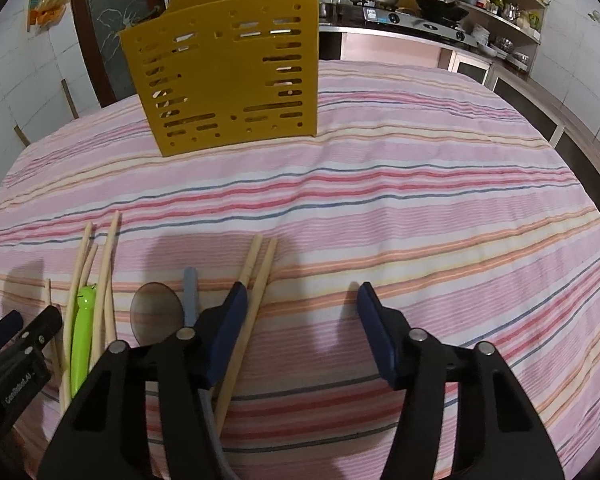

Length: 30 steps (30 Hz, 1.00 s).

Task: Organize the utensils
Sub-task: 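Move the left tool toward a chopstick while the right tool approaches another chopstick, then close the left tool on a chopstick while the right tool closes on another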

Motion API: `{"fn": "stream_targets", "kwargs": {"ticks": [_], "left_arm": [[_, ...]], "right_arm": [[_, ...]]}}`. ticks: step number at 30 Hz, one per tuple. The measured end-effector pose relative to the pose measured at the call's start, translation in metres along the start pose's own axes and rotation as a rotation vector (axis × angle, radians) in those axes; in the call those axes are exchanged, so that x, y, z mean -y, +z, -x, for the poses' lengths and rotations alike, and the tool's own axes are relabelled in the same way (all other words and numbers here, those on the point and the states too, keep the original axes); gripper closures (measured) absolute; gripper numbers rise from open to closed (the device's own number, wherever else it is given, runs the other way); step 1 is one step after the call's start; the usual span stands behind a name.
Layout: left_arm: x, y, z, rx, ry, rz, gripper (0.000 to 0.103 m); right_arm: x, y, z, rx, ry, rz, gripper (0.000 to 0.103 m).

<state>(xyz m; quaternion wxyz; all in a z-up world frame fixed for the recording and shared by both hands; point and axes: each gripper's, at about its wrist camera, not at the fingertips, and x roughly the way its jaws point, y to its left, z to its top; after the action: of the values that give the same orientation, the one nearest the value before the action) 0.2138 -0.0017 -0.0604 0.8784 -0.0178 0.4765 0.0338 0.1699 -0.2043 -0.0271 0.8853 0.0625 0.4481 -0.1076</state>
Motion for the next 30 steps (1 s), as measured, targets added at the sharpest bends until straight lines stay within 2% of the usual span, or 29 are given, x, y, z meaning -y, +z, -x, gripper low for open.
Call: {"fn": "stream_targets", "kwargs": {"ticks": [3, 7, 9, 11, 13, 15, 16, 21, 24, 28, 30], "left_arm": [[0.001, 0.0, 0.001, -0.009, -0.004, -0.006, 0.039], [0.004, 0.004, -0.002, -0.022, 0.005, -0.005, 0.046], [0.005, 0.007, -0.002, -0.032, -0.003, -0.004, 0.054], [0.008, 0.011, -0.003, -0.046, -0.016, -0.016, 0.07], [0.012, 0.017, -0.005, -0.062, -0.026, -0.029, 0.081], [0.014, 0.022, -0.008, -0.076, -0.029, -0.036, 0.087], [0.015, 0.024, -0.009, -0.081, -0.036, -0.038, 0.091], [0.013, 0.032, -0.013, -0.084, -0.061, -0.026, 0.093], [0.01, 0.035, -0.009, -0.077, -0.099, -0.019, 0.094], [0.007, 0.036, 0.009, -0.008, -0.118, -0.02, 0.094], [0.008, 0.037, 0.024, 0.044, -0.131, -0.032, 0.094]], "right_arm": [[0.002, -0.004, 0.001, -0.029, 0.027, -0.011, 0.05], [-0.009, -0.001, -0.004, -0.028, -0.004, 0.014, 0.056], [-0.011, 0.002, -0.008, -0.024, -0.011, 0.018, 0.061], [-0.013, 0.007, -0.01, -0.027, -0.007, 0.02, 0.067], [-0.012, 0.012, -0.011, -0.039, 0.009, 0.018, 0.075], [-0.01, 0.017, -0.013, -0.048, 0.025, 0.009, 0.087], [-0.008, 0.019, -0.014, -0.052, 0.035, 0.001, 0.09], [0.004, 0.027, -0.015, -0.059, 0.09, -0.038, 0.092], [0.009, 0.029, -0.007, -0.025, 0.09, -0.044, 0.092], [0.025, 0.033, 0.003, 0.028, 0.108, -0.088, 0.093], [0.033, 0.036, 0.013, 0.081, 0.105, -0.105, 0.093]]}}
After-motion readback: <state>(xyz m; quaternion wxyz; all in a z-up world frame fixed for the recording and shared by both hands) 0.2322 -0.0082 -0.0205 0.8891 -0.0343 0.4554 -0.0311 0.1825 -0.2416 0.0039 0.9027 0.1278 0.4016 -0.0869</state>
